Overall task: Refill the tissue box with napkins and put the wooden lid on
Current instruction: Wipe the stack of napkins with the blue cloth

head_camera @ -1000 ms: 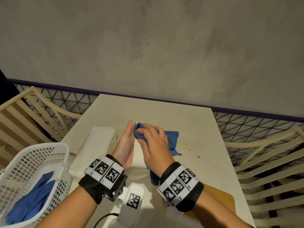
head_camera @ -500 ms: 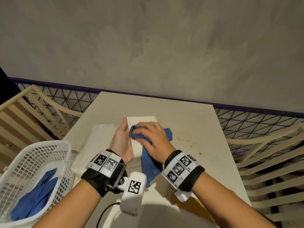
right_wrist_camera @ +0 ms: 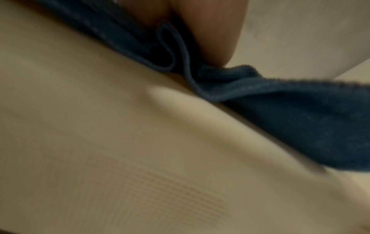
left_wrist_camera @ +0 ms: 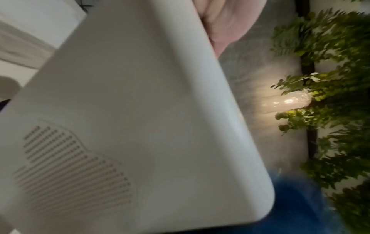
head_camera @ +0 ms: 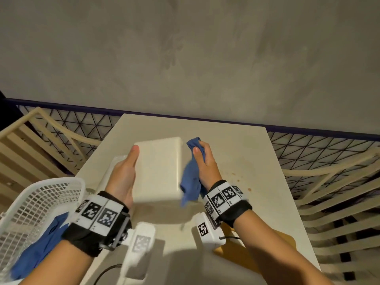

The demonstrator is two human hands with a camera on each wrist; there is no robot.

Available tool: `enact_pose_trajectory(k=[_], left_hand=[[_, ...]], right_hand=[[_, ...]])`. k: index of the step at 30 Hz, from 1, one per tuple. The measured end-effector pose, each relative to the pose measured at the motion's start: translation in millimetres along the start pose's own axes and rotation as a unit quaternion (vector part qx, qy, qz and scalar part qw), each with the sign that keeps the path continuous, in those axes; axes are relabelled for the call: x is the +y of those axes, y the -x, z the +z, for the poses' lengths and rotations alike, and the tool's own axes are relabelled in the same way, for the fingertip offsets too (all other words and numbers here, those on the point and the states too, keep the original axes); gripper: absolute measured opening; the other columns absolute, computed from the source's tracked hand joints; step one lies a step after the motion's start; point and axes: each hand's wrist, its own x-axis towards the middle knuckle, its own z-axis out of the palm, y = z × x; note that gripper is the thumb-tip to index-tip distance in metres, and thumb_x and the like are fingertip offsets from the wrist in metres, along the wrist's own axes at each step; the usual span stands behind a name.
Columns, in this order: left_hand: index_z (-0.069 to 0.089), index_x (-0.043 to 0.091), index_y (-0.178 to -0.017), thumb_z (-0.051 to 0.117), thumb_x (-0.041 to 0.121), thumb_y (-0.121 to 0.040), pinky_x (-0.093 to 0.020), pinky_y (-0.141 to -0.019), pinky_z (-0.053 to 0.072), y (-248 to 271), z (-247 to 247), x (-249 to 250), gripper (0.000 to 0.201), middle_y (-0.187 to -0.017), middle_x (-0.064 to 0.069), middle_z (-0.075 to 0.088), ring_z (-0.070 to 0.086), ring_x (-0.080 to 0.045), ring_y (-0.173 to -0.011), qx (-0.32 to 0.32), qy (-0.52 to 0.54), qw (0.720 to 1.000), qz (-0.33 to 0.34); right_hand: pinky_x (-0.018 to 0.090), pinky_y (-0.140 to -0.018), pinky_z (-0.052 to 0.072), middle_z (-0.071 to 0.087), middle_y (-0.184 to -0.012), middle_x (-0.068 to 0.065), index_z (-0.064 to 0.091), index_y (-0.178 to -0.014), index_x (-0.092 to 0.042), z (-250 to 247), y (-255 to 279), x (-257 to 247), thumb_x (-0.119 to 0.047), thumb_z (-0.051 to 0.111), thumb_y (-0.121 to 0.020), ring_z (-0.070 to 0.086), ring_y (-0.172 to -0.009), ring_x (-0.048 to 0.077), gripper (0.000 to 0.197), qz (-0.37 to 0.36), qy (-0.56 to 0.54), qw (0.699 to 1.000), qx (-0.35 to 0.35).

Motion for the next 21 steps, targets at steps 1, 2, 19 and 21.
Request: enact_pose_trajectory(k=[1,2,19,21], left_hand=[[0.06,0.02,-0.09,0.042,0.046,-0.092,-0.038,-0.072,0.053,4.0,-6.1,4.8,0.032,-0.065,0.001,0.076,0.072,-0.017,-0.063,-0.011,0.013,1.0,0.0],[0.059,0.022,-0.091,0.042,0.047,-0.091,-0.038,-0.07,0.055,8.9,-11.3,9.7,0.03,-0.066,0.001,0.076,0.073,-0.017,-0.062,-0.021,0.03,0.999,-0.003],[0.059,0.018,-0.099,0.041,0.043,-0.094,-0.037,-0.076,0.052,20.2,17.5,2.3,0.031,-0.093,-0.004,0.068,0.065,-0.022,-0.084,0.023,0.027,0.999,0.027],[0.058,0.02,-0.086,0.039,0.041,-0.095,-0.033,-0.078,0.051,19.4,41.1,-5.9,0.03,-0.089,-0.002,0.065,0.063,-0.021,-0.083,0.048,-0.026,0.997,0.062]], right_hand=[[0.027,-0.1,0.035,0.048,-0.131,0.021,0.043,-0.125,0.001,-2.6,-1.1,4.6,-0.009,0.038,-0.098,0.046,-0.117,0.022,0.029,0.005,0.011,1.0,-0.002],[0.021,-0.095,0.033,0.047,-0.131,0.022,0.043,-0.125,0.003,-5.5,-3.2,10.3,-0.007,0.037,-0.098,0.044,-0.114,0.019,0.03,0.012,0.026,1.0,-0.006],[0.045,-0.112,0.026,0.026,-0.147,0.009,0.029,-0.14,-0.023,10.8,27.2,50.7,-0.045,0.031,-0.096,0.032,-0.132,0.031,0.05,0.251,0.006,0.967,-0.047],[0.05,-0.11,0.029,0.033,-0.145,0.008,0.041,-0.128,-0.036,14.8,30.3,55.2,-0.065,0.034,-0.081,0.037,-0.129,0.031,0.055,0.289,-0.047,0.955,-0.047]])
